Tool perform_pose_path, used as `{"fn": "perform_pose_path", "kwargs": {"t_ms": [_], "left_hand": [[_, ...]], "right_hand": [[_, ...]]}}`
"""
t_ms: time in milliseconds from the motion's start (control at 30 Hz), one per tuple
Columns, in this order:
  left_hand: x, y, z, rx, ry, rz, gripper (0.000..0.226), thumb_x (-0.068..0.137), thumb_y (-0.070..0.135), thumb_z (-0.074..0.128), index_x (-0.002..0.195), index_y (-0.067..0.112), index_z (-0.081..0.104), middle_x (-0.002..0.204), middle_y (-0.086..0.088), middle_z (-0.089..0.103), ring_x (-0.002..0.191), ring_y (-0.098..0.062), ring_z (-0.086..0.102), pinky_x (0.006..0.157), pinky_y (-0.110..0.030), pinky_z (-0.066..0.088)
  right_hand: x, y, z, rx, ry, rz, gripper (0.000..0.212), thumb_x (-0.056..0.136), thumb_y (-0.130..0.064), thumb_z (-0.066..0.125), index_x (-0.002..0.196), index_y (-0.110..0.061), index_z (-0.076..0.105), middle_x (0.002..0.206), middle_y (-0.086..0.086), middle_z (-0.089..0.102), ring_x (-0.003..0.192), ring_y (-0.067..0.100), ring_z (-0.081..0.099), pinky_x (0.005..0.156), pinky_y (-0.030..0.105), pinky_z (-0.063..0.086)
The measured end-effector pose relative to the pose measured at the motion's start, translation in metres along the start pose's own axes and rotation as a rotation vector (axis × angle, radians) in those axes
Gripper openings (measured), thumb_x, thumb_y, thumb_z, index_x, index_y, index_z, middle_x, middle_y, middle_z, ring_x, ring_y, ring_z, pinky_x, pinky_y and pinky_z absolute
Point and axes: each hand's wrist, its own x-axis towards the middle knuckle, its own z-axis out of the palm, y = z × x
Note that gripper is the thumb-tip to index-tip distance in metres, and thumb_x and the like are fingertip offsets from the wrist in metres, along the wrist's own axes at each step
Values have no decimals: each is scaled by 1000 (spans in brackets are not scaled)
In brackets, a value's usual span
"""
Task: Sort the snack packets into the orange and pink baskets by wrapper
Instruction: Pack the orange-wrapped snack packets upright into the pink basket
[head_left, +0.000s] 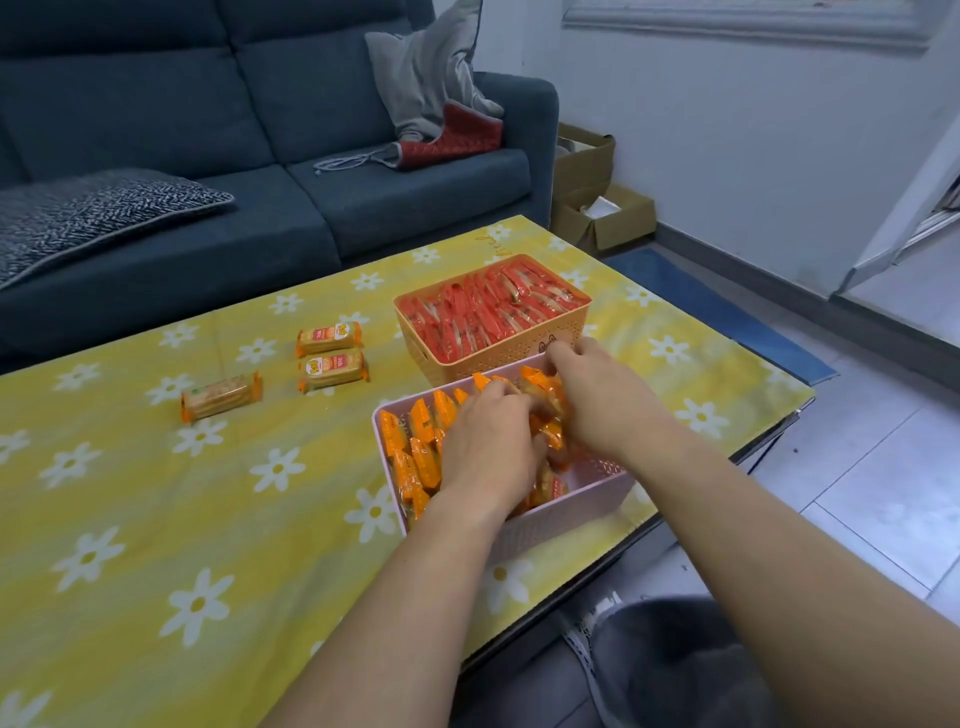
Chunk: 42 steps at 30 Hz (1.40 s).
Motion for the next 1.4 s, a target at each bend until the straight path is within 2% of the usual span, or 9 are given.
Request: {"fn": "perform_pose_path", "kwargs": {"t_ms": [233,400,500,600,867,1033,1167,1300,1400], "left_hand": [[2,2,0,-79,31,0,30,89,31,69,119,28,66,123,4,57,115,-22,57,92,-38,48],[-10,-10,-29,-251,103,-8,16,91,33,65,107,32,70,114,9,62,104,-17,62,89,-38,50],[-21,-39,-64,-458,245,-142,8,90,28,67,95,31,72,96,12,69,83,-8,66,77,-33,53],[-24,-94,-97,-514,379,-334,13,93,19,63,92,27,73,86,15,69,83,-10,66,73,-29,50],[11,-272,-112,-14,151,-608,47,89,10,55,133,27,56,131,-2,63,116,-27,60,93,-39,51],[48,-330,-100,306,-129,-514,71,95,5,45,157,31,21,163,1,29,148,-27,28,117,-49,28],[69,-346,-91,419,-107,-517,44,93,28,56,137,24,49,140,-8,47,130,-33,44,108,-48,39],[97,-326,-81,-140,170,-631,39,90,42,65,112,10,66,116,-13,63,105,-35,62,85,-37,49],[125,-301,-69,-710,243,-787,29,96,35,60,93,7,68,96,-13,71,80,-21,67,66,-27,46]], "right_hand": [[-9,-3,13,22,4,105,42,75,-5,68,110,-15,48,94,10,59,91,37,66,61,34,43],[-24,-32,-18,-194,71,143,29,83,-16,60,111,-24,58,104,4,66,98,29,67,64,32,44],[-17,-72,-27,-27,191,10,18,87,-24,58,103,-27,64,101,-1,68,95,25,65,70,35,52],[18,-125,-22,204,40,-134,20,87,-22,58,104,-26,68,104,-2,70,96,22,65,81,43,57],[155,-217,50,42,-410,-242,44,97,-20,54,140,-16,49,138,11,56,121,32,55,93,34,44],[202,-229,97,-241,-551,-238,27,94,-17,58,120,-14,58,124,7,62,111,29,60,91,32,47],[231,-231,114,-379,-389,-246,32,88,-43,65,111,-22,63,117,3,63,106,28,61,79,33,45],[266,-232,105,-125,-194,-152,64,79,-56,67,128,-16,55,130,10,50,120,31,52,93,40,47],[279,-227,116,-1,-329,-81,47,85,-44,63,116,-10,55,117,12,57,104,31,59,81,35,47]]}}
